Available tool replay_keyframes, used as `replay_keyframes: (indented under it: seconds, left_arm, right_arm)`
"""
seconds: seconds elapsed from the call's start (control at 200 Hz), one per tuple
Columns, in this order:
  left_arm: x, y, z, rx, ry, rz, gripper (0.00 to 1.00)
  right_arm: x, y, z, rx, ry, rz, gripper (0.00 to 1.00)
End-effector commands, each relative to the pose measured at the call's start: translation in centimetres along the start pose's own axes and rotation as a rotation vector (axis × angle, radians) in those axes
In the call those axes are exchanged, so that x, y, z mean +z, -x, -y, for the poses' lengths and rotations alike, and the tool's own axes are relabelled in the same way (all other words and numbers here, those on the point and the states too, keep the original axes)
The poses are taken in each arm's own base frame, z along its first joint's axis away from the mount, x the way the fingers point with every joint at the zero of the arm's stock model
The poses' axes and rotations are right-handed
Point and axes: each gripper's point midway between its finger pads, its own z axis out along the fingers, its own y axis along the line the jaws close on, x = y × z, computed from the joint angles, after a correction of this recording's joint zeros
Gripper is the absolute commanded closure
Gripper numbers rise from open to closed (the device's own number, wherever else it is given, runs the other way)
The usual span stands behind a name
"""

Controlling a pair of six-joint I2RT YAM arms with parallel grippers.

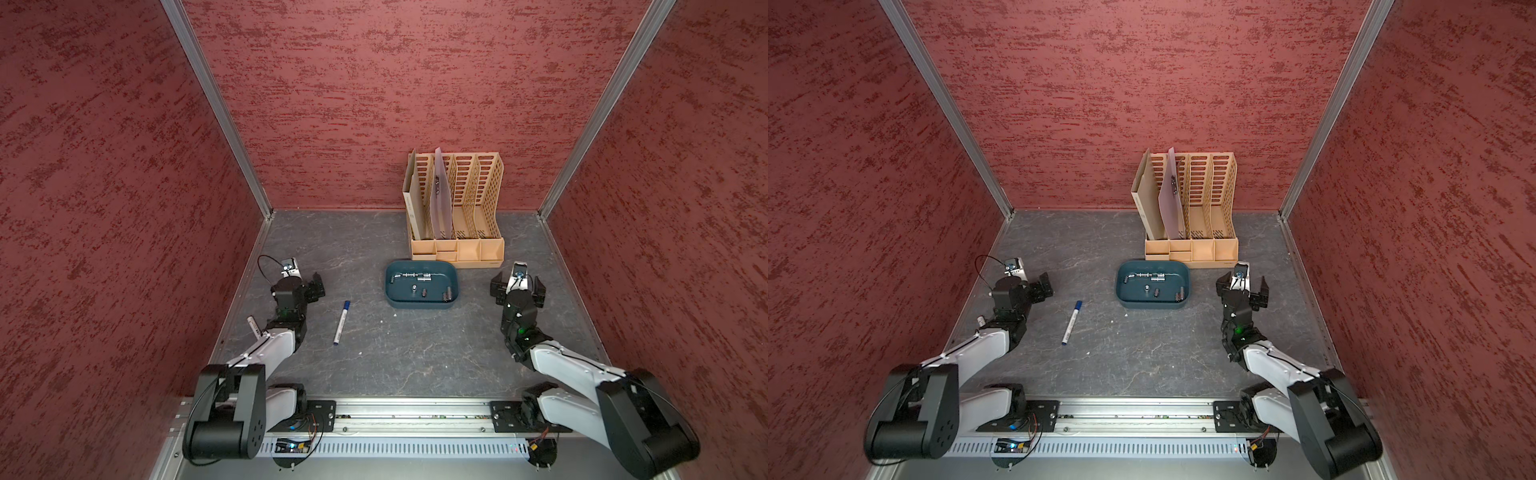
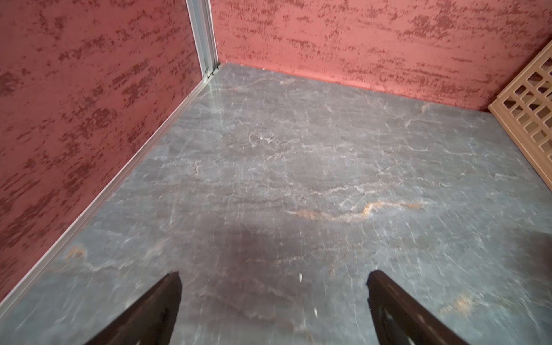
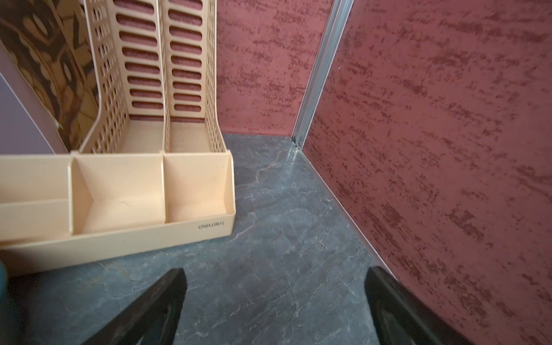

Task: Put the socket on the desktop into the storage box
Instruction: Reset both arms

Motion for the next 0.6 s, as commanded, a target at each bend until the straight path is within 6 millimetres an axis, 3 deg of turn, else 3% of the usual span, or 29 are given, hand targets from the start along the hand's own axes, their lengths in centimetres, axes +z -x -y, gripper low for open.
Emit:
replay_keyframes:
  seconds: [0.0, 0.09, 0.135, 0.155, 0.185, 0.291, 0.341, 0.426, 0.466, 0.506, 0.596]
  left_arm:
    - [0.1, 4.1, 0.9, -0.006, -0.01, 0.213, 0.0]
    - [1.0, 3.7, 1.7, 0.025, -0.019, 0.228, 0.0]
    - [1.4, 3.2, 1.9, 0.033, -0.031, 0.239, 0.0]
    - [1.5, 3.1, 2.3, 0.05, -0.05, 0.242, 0.0]
    - [1.7, 2.7, 2.8, 0.061, -0.076, 0.219, 0.0]
    - [1.9, 2.3, 2.4, 0.049, -0.073, 0.263, 0.0]
    - [2.4, 1.7, 2.5, 0.044, -0.078, 0.185, 0.0]
    - [3.1, 1.7, 2.5, 0.039, -0.089, 0.155, 0.0]
    - [3.0, 2.1, 2.5, 0.044, -0.089, 0.191, 0.0]
    - [2.9, 1.8, 2.6, 0.051, -0.082, 0.175, 0.0]
    - [2.9, 1.9, 2.7, 0.049, -0.084, 0.183, 0.0]
  right_arm:
    - [0.8, 2.2, -0.8, 0.069, 0.033, 0.119, 0.02]
    - [2.0, 2.6, -1.5, 0.094, 0.072, 0.147, 0.01]
    - [2.8, 2.3, -1.7, 0.129, 0.091, 0.146, 0.02]
    - [3.4, 1.3, -2.0, 0.12, 0.09, 0.12, 0.02]
    - [3.8, 1.6, -2.2, 0.11, 0.092, 0.137, 0.02]
    - [4.8, 1.1, -3.1, 0.104, 0.165, 0.071, 0.02]
    - [5.2, 0.9, -3.0, 0.119, 0.188, 0.042, 0.02]
    - [5.8, -1.1, -3.4, 0.15, 0.263, -0.005, 0.02]
    - [6.2, -0.2, -3.3, 0.155, 0.246, 0.045, 0.01]
    - [6.3, -1.0, -3.6, 0.152, 0.263, -0.032, 0.01]
    - [6.3, -0.9, -3.3, 0.159, 0.251, -0.011, 0.02]
